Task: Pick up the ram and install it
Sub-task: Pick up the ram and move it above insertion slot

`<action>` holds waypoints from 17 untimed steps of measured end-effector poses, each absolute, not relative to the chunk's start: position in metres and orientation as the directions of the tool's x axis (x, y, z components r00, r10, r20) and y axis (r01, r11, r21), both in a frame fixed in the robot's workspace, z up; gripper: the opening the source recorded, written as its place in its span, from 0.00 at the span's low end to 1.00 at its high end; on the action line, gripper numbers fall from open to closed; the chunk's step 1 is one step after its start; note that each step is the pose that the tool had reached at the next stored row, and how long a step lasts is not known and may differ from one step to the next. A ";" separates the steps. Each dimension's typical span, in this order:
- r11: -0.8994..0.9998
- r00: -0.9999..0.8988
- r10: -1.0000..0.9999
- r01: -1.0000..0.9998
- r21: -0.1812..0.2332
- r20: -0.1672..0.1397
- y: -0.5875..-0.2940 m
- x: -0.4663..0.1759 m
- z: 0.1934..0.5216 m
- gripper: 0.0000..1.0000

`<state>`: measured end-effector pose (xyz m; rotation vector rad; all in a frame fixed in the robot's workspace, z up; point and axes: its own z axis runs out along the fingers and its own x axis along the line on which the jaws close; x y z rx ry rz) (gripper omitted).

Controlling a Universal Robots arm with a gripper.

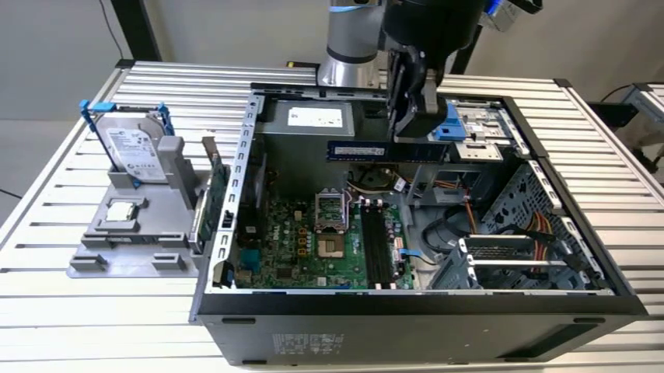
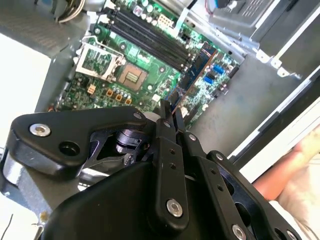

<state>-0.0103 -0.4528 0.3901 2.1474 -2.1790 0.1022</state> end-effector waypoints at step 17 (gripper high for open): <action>0.038 -0.036 -0.994 -0.999 0.009 0.104 -0.445 0.012 0.390 0.00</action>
